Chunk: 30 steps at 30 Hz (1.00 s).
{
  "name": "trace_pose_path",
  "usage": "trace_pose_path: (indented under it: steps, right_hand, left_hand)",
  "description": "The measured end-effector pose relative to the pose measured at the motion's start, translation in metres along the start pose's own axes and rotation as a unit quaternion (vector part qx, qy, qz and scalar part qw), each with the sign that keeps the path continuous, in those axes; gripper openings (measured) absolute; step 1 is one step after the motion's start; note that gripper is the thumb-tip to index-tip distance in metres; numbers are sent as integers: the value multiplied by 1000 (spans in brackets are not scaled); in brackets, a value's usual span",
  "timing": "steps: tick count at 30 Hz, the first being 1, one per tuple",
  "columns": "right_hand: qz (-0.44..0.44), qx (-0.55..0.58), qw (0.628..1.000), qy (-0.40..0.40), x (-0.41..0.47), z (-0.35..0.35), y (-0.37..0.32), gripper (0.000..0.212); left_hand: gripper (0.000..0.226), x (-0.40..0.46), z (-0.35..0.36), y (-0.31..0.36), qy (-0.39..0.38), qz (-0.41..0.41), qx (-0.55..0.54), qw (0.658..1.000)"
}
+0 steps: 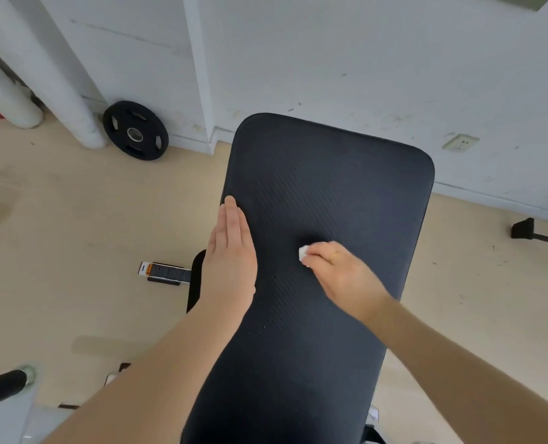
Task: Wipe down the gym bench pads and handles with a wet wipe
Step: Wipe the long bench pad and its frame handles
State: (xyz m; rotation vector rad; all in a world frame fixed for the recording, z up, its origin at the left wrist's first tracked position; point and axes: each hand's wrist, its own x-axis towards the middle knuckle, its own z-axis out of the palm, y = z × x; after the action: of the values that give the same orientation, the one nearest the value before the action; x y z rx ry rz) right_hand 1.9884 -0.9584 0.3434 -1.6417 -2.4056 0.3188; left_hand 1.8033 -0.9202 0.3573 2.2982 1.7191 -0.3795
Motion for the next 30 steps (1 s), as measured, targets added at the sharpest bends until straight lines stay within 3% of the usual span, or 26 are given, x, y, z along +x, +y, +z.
trace_pose_path:
  steps: [2,4,6,8,13,17,19,20,23,26,30]
  right_hand:
    - [29,-30,998,54,20,-23,7,30]
    - [93,-29,979,179,52,-51,23,21]
    - [158,-30,963,216,83,-71,42,17]
    - [185,-12,959,214,97,-72,52,18]
    - [121,-16,973,194,51,-37,32,12]
    - [48,-1,998,39,-21,-3,8,32]
    - [96,39,995,-5,-17,-14,12,19]
    - [124,37,992,-2,-5,-27,17,10]
    - [197,13,967,160,50,-63,50,15]
    - [179,-35,968,172,82,-78,65,17]
    - [135,-19,977,165,49,-48,53,10]
  left_hand:
    - [115,0,1,1,15,-4,-9,1000]
    - [120,0,2,2,8,-4,-22,1000]
    - [125,0,0,2,2,-2,-25,1000]
    - [128,0,-2,3,1,-8,-17,1000]
    - [126,-1,-3,7,8,-18,-2,1000]
    - [126,-3,-9,8,-27,-23,-8,999]
    - [126,-2,-11,8,-33,-20,-5,999]
    - [126,-2,-11,8,-34,-18,-3,999]
    - [127,-3,-10,7,-29,-20,-4,999]
    - [127,-4,-8,7,-20,-17,-4,1000]
    - [127,-3,-7,8,-21,-21,-2,1000]
